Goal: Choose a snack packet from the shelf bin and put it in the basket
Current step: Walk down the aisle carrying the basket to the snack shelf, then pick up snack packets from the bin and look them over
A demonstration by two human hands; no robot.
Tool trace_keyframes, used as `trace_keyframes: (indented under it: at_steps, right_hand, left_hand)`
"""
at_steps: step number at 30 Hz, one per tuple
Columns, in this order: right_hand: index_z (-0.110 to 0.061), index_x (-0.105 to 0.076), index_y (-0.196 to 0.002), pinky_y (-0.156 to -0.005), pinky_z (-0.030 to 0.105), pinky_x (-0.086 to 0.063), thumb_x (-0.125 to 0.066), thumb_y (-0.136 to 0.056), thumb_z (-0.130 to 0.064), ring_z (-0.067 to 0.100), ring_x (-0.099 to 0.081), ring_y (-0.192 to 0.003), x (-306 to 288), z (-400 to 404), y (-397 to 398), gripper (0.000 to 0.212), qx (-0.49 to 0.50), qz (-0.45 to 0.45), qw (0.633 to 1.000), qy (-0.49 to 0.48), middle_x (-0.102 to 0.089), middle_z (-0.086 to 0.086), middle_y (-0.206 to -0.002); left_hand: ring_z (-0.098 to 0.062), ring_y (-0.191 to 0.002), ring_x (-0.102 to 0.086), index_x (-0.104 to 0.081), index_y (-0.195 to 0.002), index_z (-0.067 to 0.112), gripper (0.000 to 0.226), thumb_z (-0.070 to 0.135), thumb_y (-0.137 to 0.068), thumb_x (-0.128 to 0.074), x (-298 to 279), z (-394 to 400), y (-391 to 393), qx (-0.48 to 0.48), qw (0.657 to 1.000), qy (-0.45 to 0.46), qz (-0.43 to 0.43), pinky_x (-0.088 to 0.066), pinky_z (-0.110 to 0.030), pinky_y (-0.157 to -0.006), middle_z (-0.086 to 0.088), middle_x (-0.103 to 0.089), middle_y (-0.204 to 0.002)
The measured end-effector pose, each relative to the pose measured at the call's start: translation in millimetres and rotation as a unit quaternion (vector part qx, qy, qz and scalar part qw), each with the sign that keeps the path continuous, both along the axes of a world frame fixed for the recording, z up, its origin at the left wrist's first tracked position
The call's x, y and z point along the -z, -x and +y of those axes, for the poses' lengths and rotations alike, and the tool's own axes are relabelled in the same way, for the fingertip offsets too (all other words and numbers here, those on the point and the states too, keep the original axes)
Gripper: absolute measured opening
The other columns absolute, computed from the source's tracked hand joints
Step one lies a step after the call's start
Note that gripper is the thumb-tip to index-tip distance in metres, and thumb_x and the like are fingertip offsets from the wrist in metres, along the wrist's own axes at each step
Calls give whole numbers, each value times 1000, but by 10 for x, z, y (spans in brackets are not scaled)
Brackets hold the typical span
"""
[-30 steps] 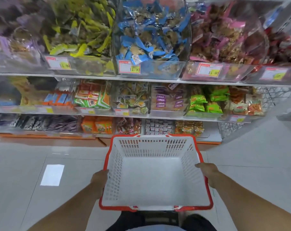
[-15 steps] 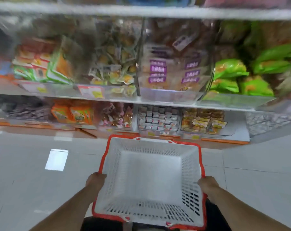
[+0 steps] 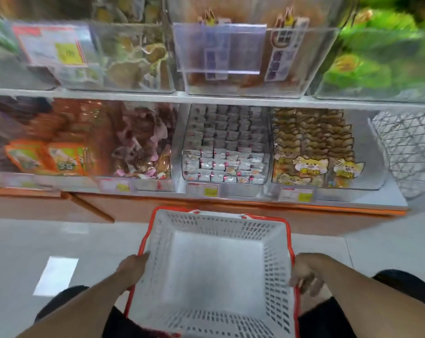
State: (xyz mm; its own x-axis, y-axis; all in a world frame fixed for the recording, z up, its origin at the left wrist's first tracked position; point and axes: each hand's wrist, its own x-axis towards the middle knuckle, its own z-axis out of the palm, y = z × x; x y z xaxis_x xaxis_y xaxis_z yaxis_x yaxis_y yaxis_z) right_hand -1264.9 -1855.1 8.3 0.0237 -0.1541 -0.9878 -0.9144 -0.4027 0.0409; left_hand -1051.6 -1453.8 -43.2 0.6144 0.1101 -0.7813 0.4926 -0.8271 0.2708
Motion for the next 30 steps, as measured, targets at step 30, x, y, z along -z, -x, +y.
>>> trace_keyframes:
  at_steps: [30]
  right_hand:
    - [-30,-71,-112,-83,32,-56,-61,-97,-33,10,-66,-90,-1111,975,-875,18,-163,-565,777,224,-73,-9,-110]
  left_hand:
    - [-9,-109,-58,-66,-128,18,34,26,-95,-68,-1229,-889,154,245,871,182,-386,-44,-27,-93,2,-66,-129]
